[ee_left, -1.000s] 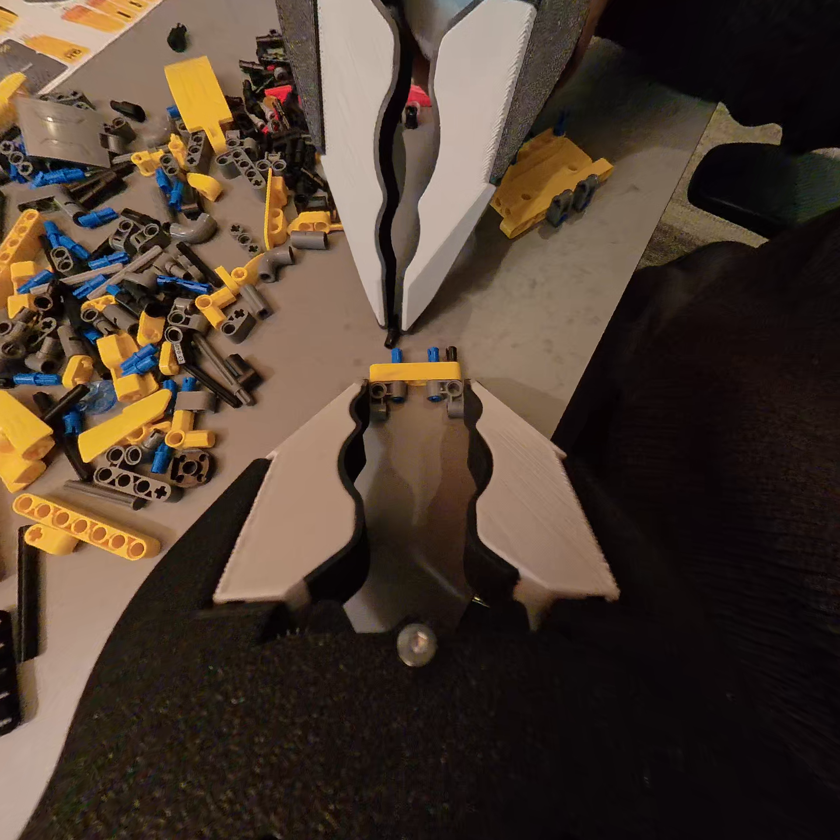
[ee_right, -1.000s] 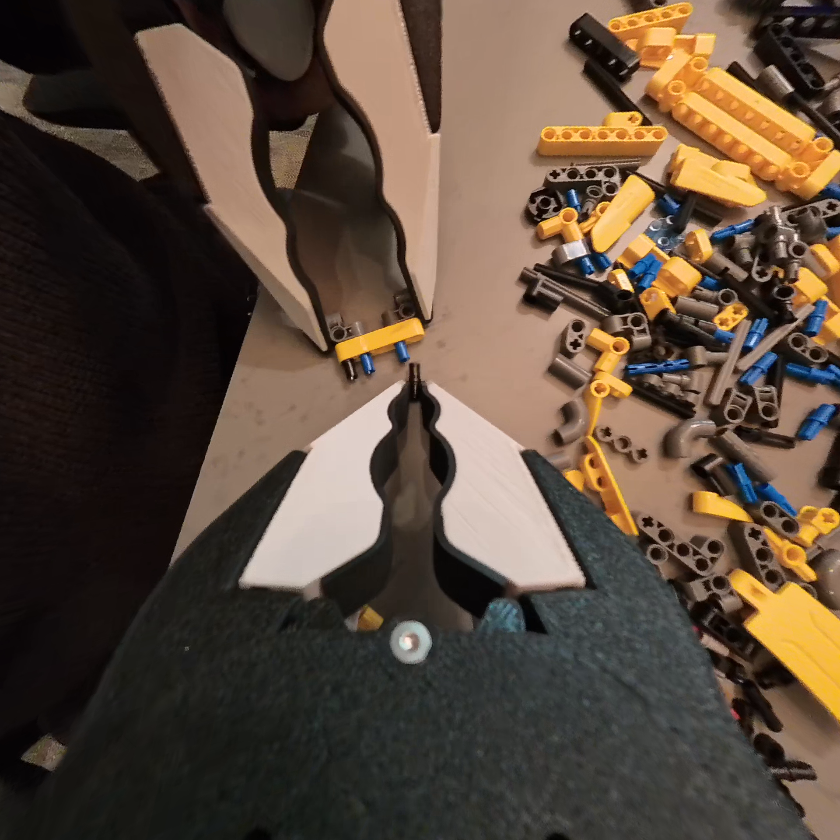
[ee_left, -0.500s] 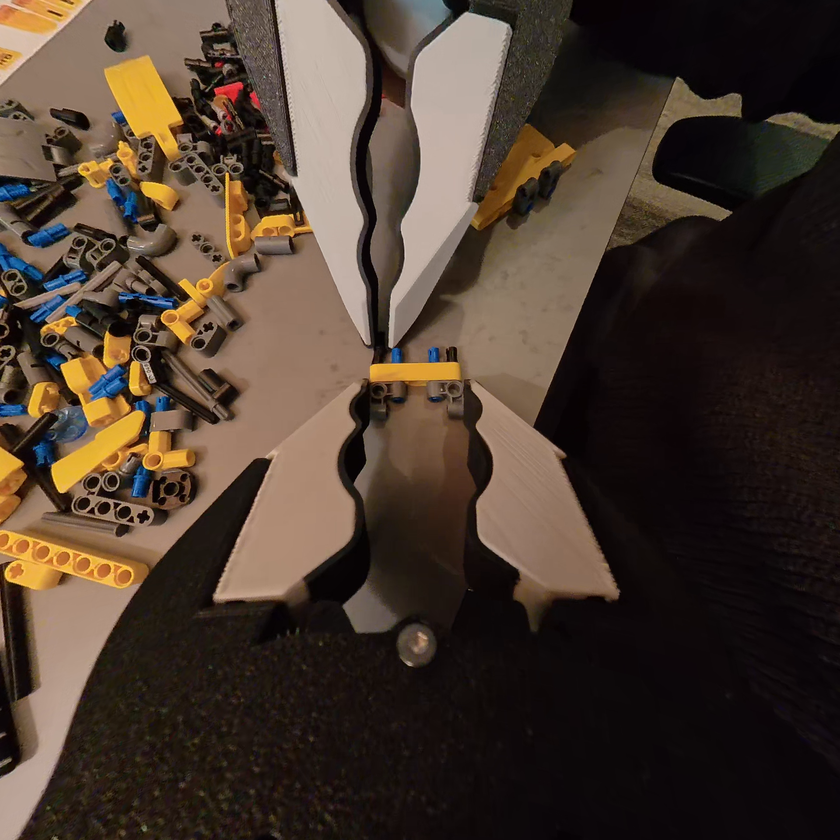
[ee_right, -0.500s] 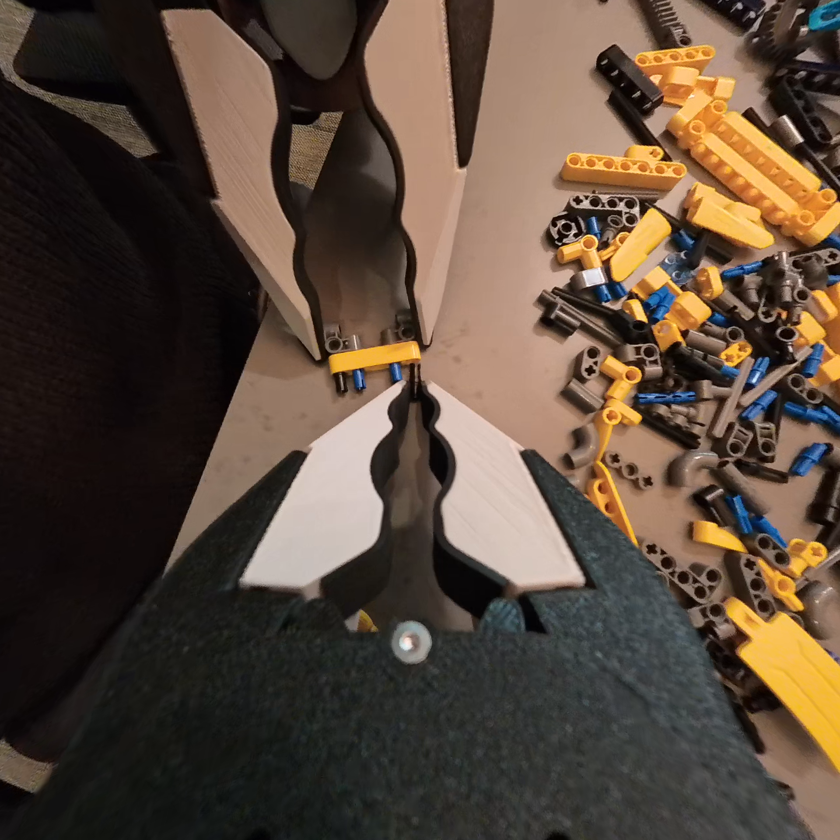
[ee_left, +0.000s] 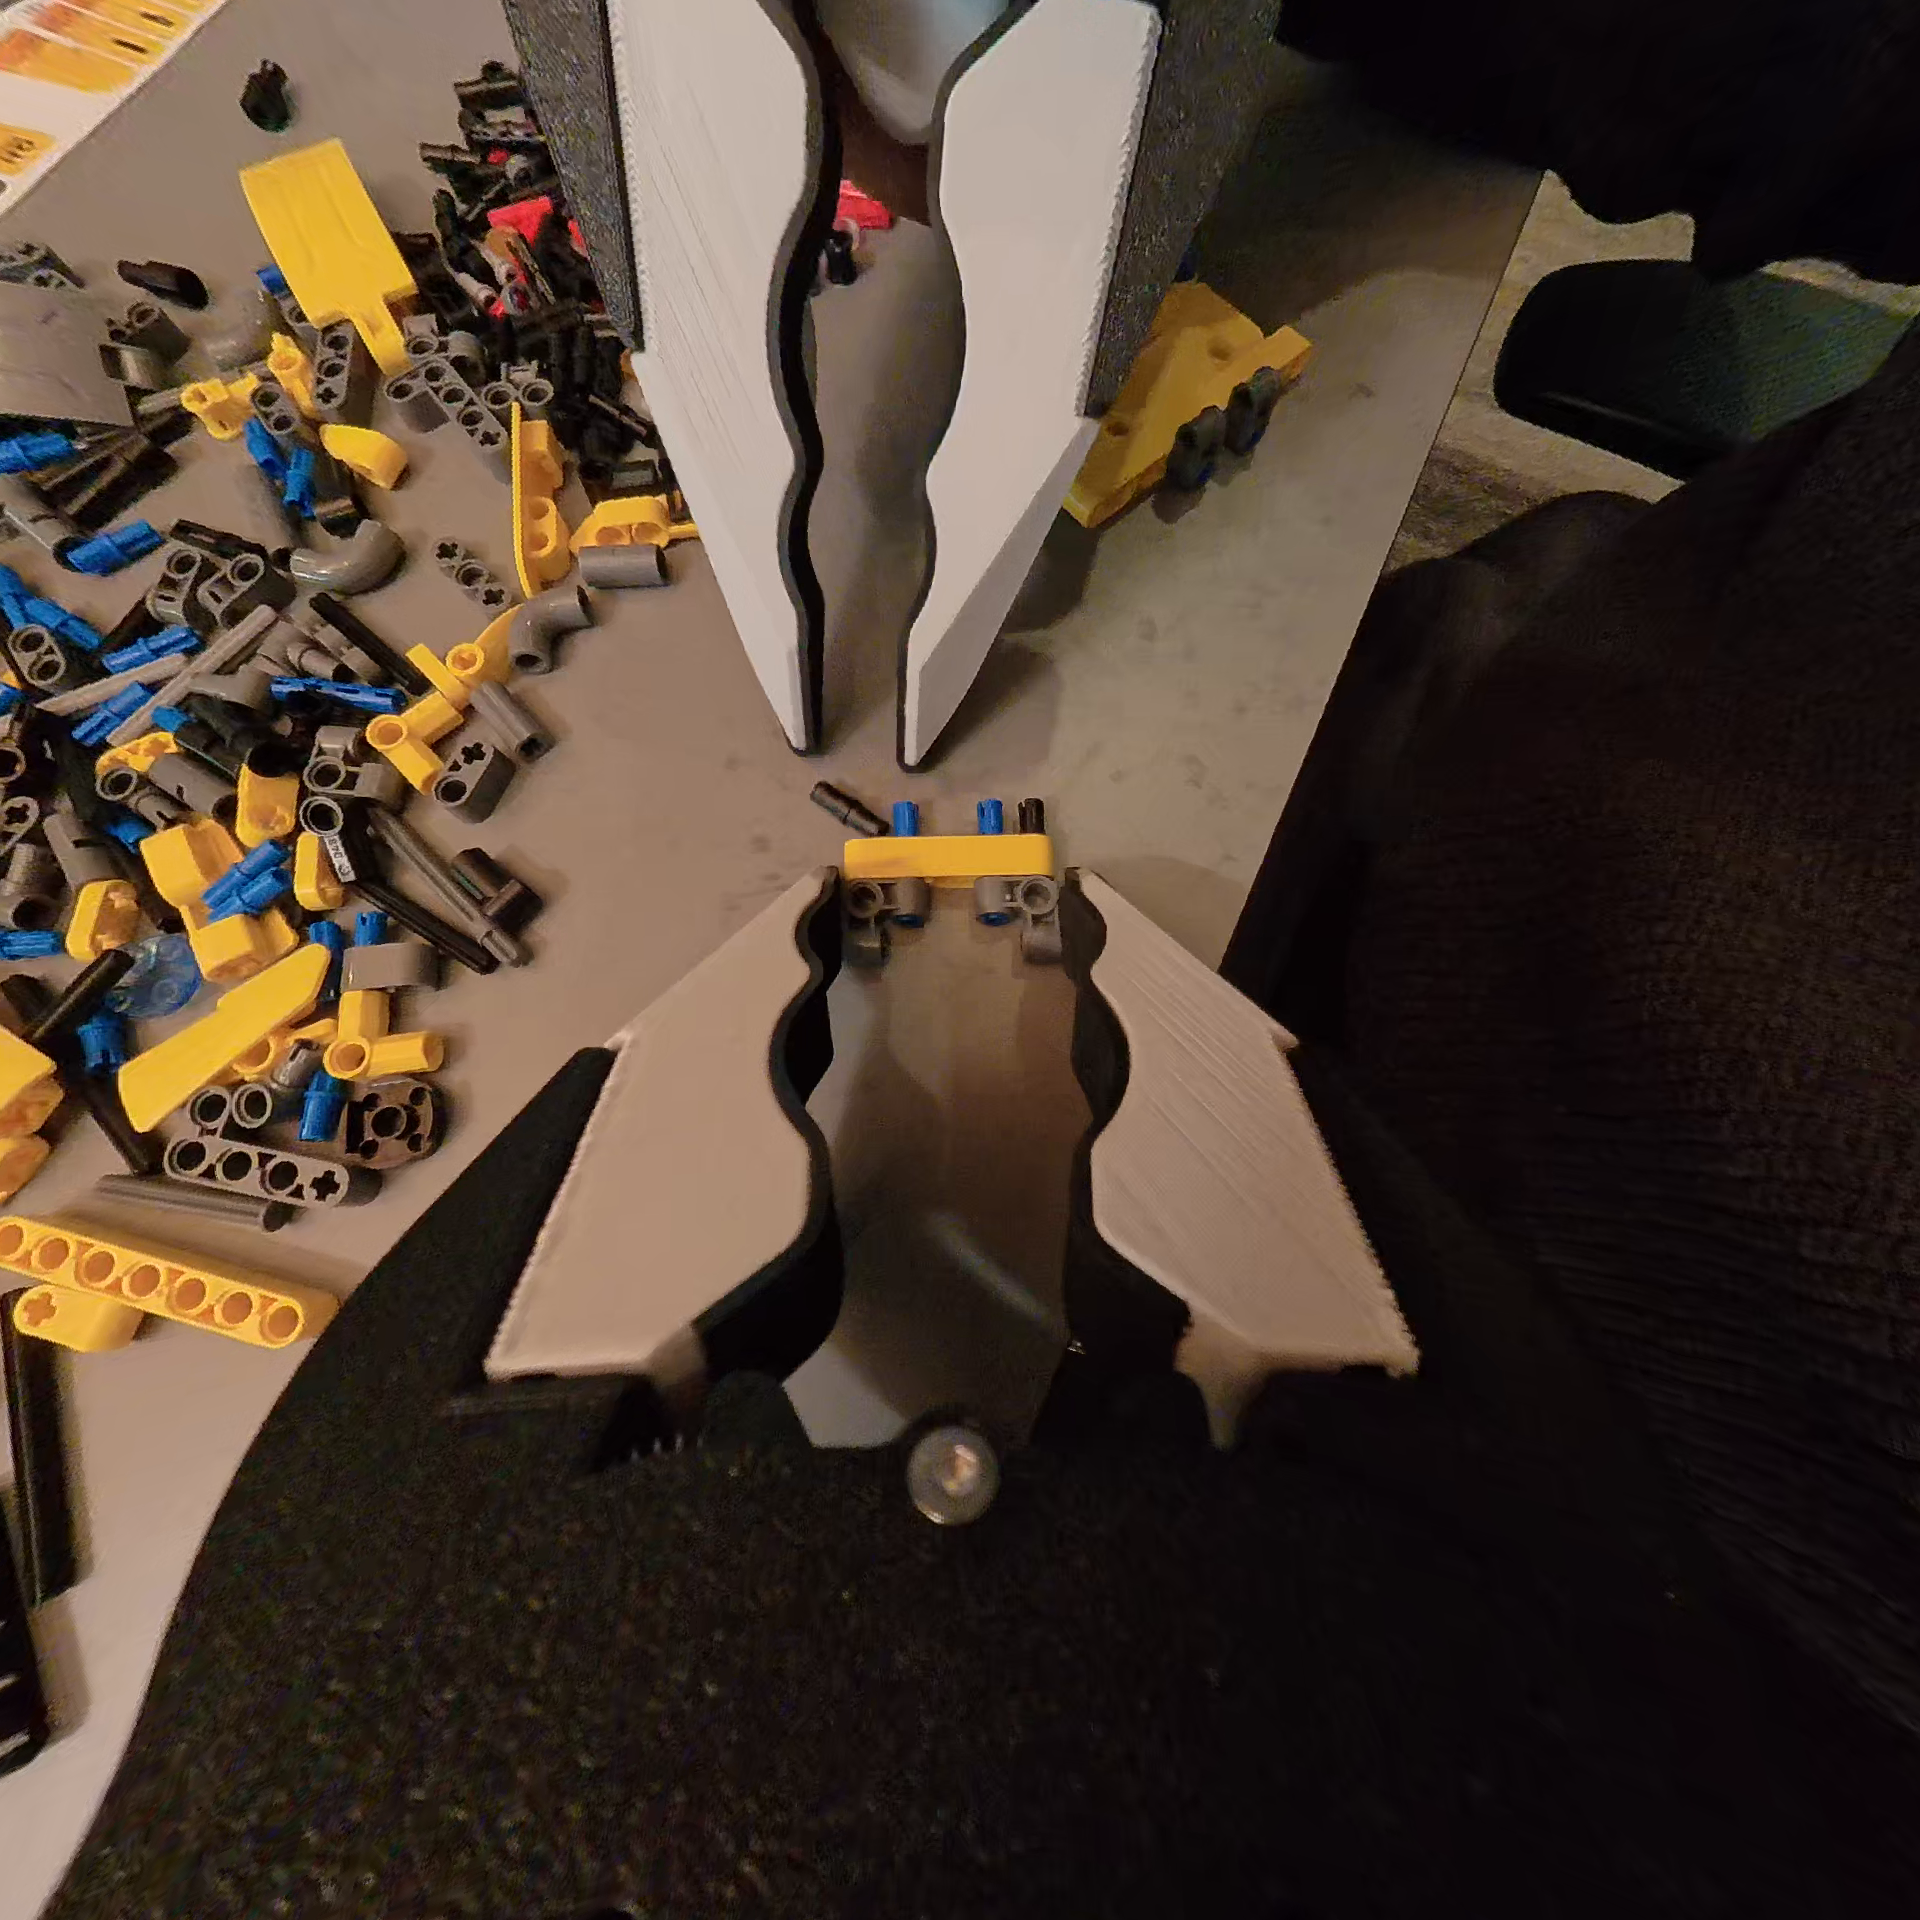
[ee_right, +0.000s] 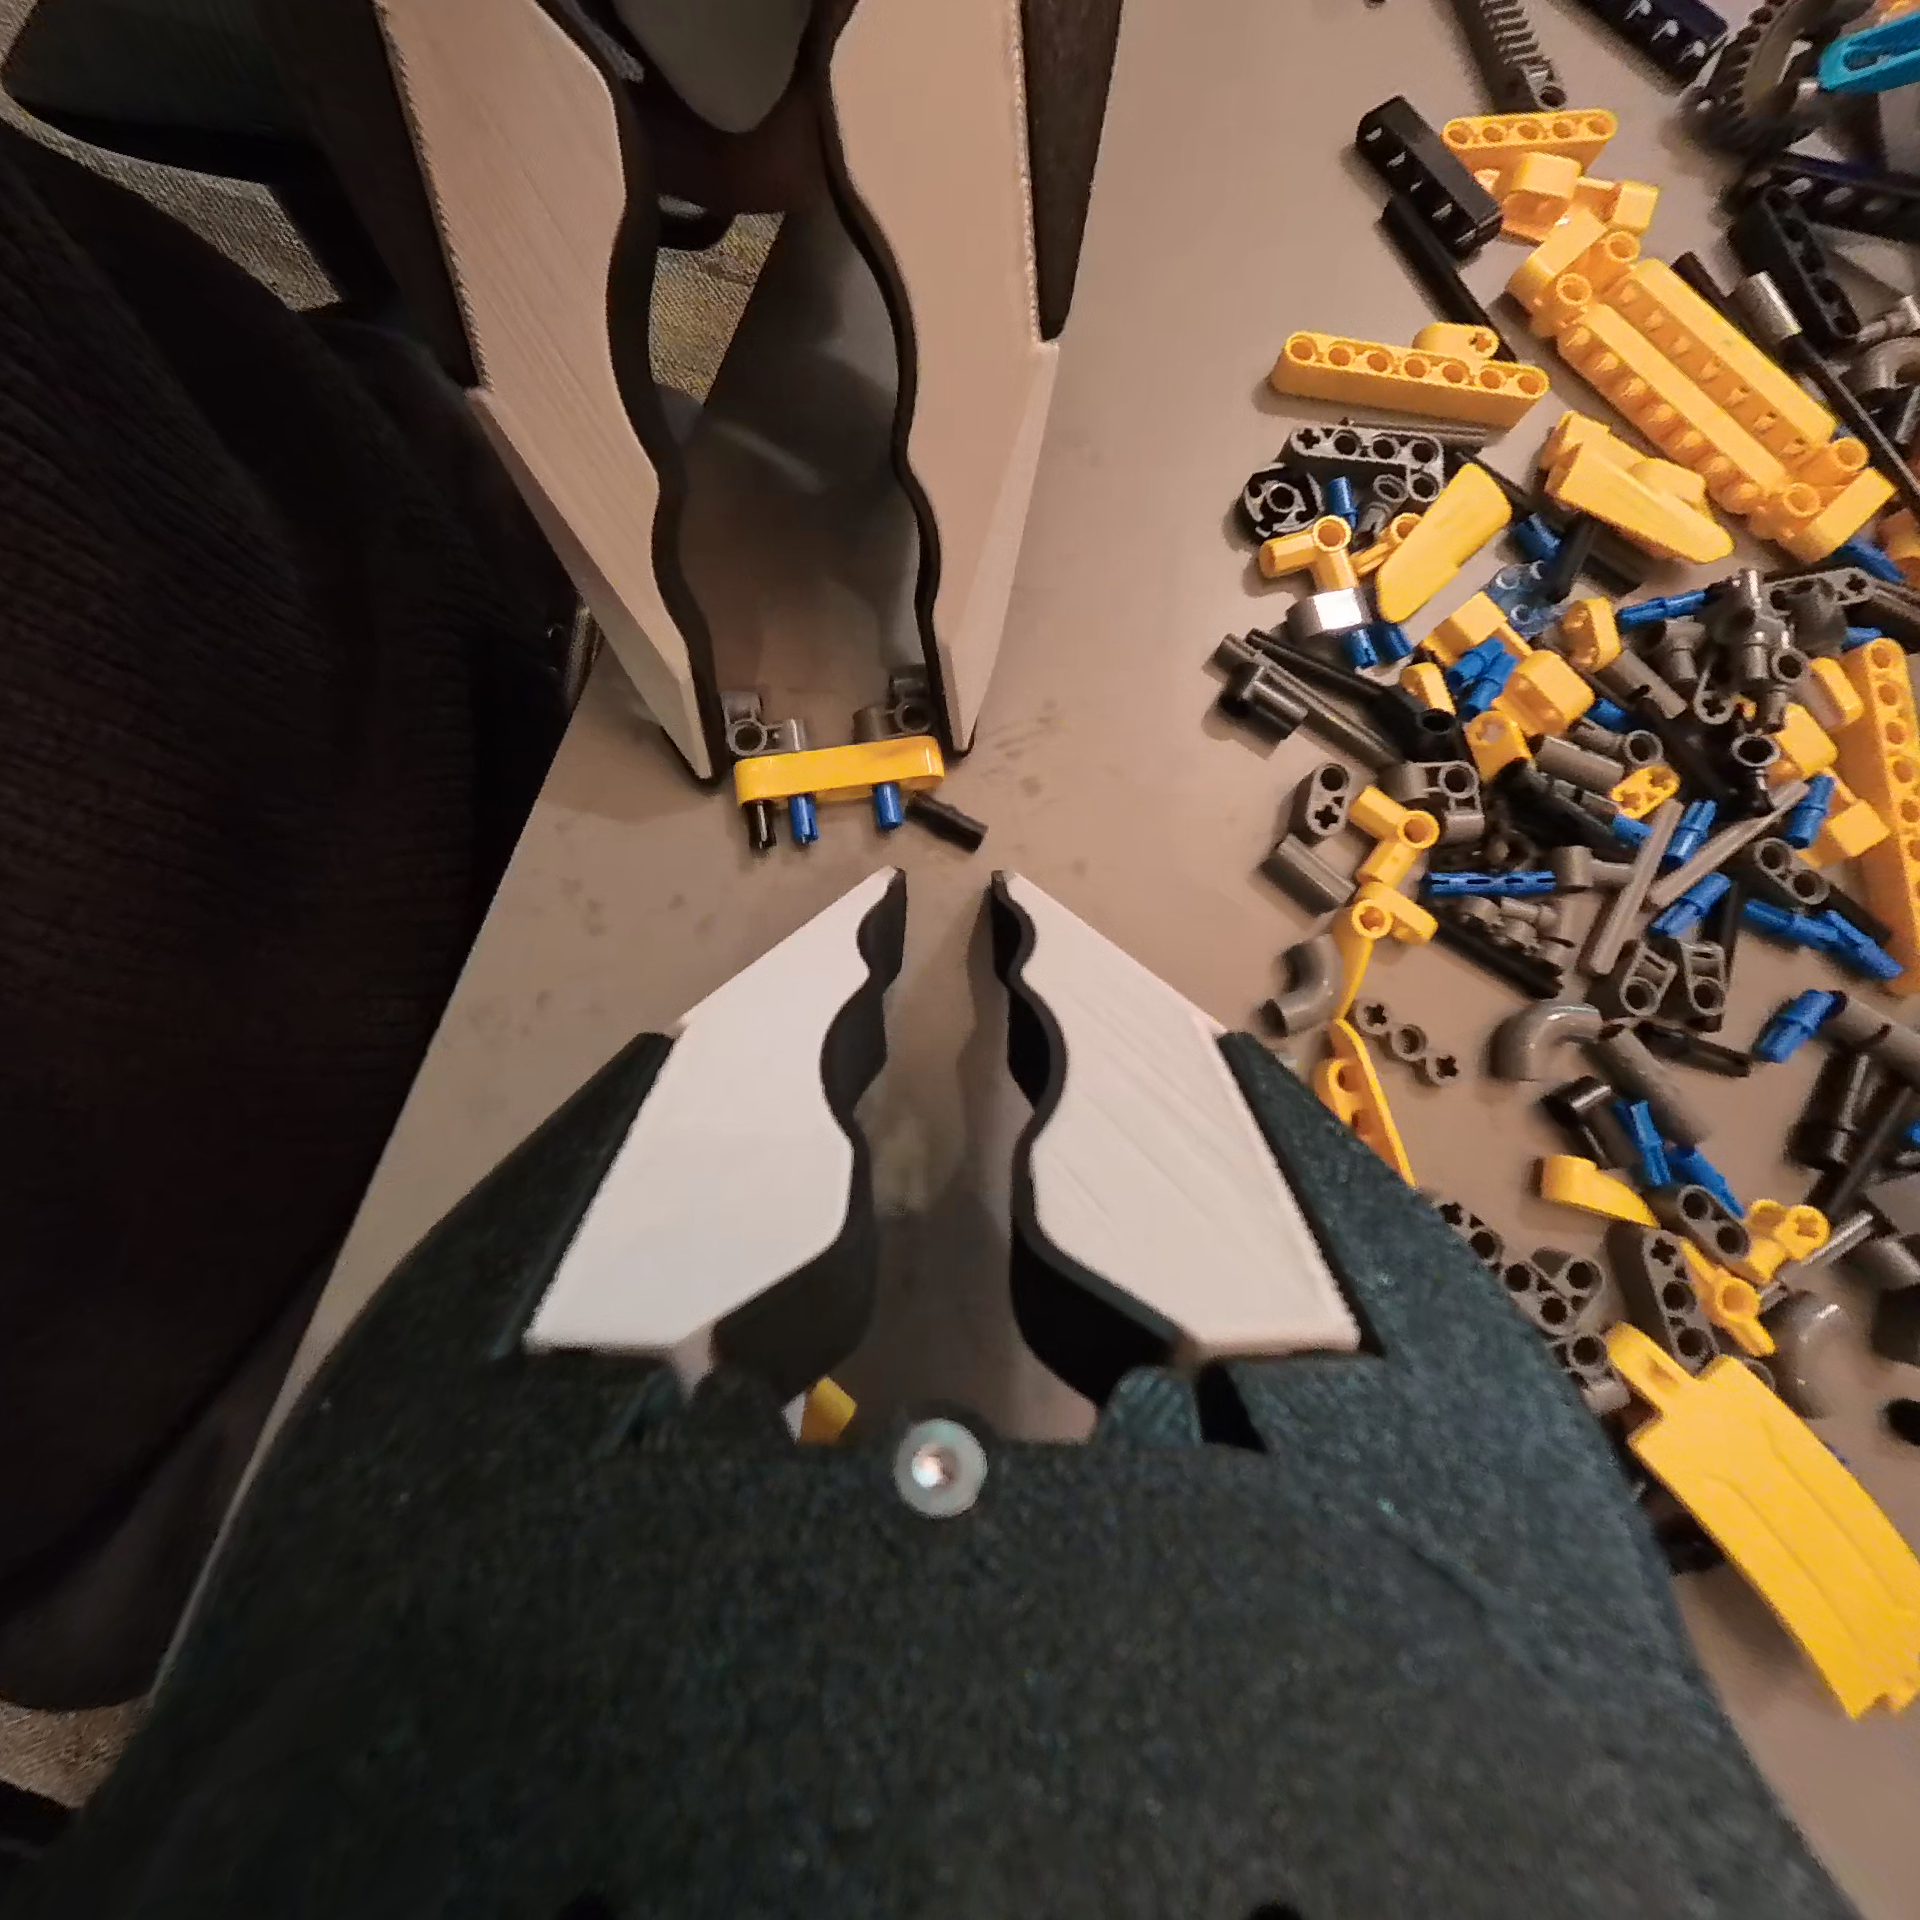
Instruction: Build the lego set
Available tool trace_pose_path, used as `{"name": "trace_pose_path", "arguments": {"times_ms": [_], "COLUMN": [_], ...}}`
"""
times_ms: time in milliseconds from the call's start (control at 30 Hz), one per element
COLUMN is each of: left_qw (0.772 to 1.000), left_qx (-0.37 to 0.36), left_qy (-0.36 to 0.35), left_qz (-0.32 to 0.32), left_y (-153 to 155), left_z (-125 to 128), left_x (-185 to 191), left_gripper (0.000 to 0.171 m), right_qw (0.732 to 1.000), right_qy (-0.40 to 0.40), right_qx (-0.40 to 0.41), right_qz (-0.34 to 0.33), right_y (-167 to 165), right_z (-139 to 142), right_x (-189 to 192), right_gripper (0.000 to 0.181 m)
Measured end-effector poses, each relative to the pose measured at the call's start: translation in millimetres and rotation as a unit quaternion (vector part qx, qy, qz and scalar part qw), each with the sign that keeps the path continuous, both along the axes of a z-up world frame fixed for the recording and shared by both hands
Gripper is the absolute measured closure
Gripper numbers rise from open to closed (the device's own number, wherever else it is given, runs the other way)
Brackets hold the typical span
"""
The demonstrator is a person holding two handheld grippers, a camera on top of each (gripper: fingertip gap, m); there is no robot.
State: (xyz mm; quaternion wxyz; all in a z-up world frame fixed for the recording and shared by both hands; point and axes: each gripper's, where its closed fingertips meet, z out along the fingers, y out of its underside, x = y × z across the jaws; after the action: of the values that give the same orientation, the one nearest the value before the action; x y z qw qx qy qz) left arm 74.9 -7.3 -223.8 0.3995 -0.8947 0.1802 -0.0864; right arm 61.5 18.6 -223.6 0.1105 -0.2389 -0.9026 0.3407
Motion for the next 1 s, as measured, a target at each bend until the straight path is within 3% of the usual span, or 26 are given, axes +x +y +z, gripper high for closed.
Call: {"name": "trace_pose_path", "arguments": {"times_ms": [633, 800, 1000], "left_qw": [1.000, 1.000, 1.000], "left_qx": [0.009, 0.011, 0.013], "left_qy": [-0.019, -0.020, -0.019], "left_qz": [0.012, 0.013, 0.012], "left_y": [3, 3, 3], "left_z": [1, 1, 1], "left_x": [1, 1, 1], "left_gripper": [0.129, 0.130, 0.130], "right_qw": [0.999, 0.999, 0.998], "right_qy": [-0.001, 0.039, 0.035], "right_qx": [-0.025, 0.011, -0.040], "right_qz": [0.030, -0.014, -0.032], "right_y": [-1, 10, 0], "right_z": [4, 2, 11], "right_x": [-10, -30, -39], "right_gripper": [0.161, 0.165, 0.165]}}
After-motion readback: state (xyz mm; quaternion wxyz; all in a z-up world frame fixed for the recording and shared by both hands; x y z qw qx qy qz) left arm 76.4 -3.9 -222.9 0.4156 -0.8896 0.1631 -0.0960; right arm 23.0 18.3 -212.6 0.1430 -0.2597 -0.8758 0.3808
